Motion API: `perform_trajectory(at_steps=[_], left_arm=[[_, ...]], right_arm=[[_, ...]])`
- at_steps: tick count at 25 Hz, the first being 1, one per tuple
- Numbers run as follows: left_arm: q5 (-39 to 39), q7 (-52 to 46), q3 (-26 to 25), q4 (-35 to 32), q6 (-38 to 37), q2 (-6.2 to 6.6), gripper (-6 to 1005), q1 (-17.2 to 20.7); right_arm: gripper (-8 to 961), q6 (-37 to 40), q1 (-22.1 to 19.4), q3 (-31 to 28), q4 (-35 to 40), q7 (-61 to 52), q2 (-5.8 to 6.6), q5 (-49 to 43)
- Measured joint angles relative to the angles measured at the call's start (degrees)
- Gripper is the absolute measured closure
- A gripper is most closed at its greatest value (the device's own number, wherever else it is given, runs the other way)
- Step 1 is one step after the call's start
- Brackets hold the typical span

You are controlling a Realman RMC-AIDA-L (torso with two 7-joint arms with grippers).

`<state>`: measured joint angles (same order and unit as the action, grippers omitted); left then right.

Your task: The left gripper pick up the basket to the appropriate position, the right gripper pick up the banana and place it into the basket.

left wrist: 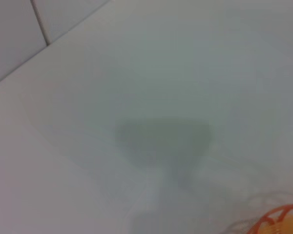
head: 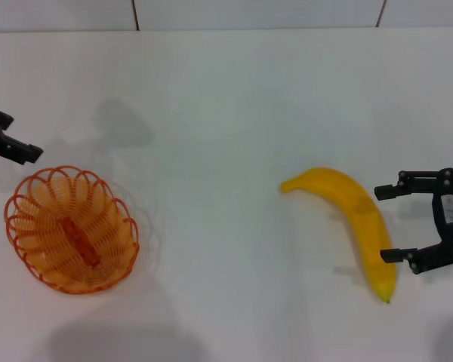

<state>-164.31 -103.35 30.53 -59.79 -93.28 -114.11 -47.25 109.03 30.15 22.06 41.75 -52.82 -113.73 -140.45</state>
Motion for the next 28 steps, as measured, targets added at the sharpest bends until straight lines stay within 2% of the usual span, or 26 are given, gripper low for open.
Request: perform_trajectory(at_steps=[8, 17, 22, 28], left_arm=[[-0.2, 2.2, 6.2, 1.6, 3.2, -1.87, 202, 1.0], [-0.3, 2.6, 7.7, 2.9, 3.3, -2.04, 212, 1.6], [-0.3, 2.2, 10.3, 4.8, 4.3, -2.0, 218, 1.6], [-0.3, 1.0, 10.5, 4.9, 5.0, -2.09, 225, 1.4]], right_arm=[[57, -0.1, 0.1, 0.0, 0.0, 0.0, -0.09, 0.0], [57, 0.0, 0.1, 0.0, 0.0, 0.0, -0.09, 0.0], [57, -0.1, 0.1, 0.0, 0.0, 0.0, -0.09, 0.0], [57, -0.1, 0.1, 0.0, 0.0, 0.0, -0.09, 0.0]])
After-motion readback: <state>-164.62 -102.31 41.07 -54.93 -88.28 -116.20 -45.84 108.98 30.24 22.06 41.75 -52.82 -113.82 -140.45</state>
